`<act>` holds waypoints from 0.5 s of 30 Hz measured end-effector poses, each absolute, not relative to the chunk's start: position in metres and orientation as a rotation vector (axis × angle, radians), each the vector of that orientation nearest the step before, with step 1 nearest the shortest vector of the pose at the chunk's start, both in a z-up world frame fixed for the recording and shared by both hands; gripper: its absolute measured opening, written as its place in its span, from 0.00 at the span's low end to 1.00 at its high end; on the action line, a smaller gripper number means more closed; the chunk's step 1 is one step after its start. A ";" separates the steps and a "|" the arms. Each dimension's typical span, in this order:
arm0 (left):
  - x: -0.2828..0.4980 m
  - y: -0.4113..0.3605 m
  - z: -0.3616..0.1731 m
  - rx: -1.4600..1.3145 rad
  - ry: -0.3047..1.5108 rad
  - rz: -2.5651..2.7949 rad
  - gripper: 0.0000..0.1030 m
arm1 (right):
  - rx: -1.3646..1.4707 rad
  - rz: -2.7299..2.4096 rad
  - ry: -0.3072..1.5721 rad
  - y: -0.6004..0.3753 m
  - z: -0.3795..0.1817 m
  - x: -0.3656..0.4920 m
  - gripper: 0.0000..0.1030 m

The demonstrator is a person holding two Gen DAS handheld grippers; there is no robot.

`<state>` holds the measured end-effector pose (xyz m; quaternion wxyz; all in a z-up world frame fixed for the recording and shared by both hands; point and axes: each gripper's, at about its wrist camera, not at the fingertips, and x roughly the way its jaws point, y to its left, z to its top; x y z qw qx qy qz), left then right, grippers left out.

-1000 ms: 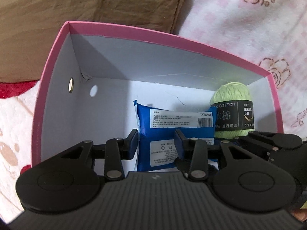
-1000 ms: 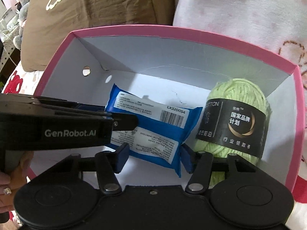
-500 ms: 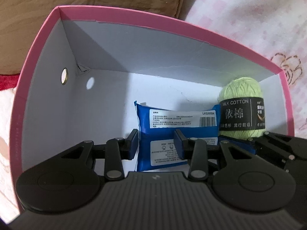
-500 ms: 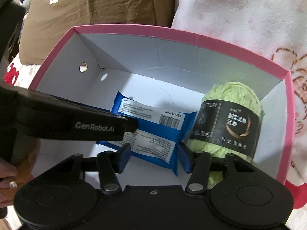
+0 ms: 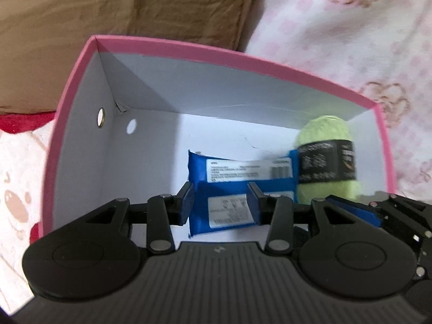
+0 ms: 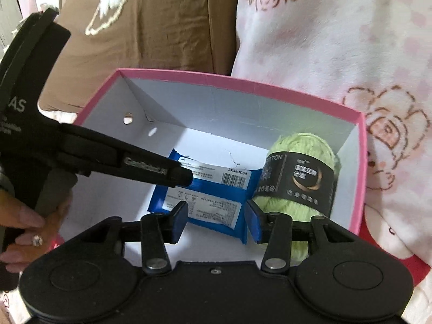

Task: Organize objects
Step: 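Lower the blue wipe pack onto the box floor and open the left gripper, then withdraw the left gripper from the box toward the white wipe packet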

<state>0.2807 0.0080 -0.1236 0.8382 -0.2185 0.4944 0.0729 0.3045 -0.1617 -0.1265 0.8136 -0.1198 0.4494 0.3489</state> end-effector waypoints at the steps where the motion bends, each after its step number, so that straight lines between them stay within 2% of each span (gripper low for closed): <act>1: 0.280 0.011 -0.118 -0.458 1.038 0.145 0.40 | -0.257 0.751 0.949 -0.164 -0.125 0.300 0.50; 15: 0.207 0.000 -0.045 -0.464 0.979 0.071 0.40 | -0.209 0.851 0.842 -0.200 -0.066 0.234 0.50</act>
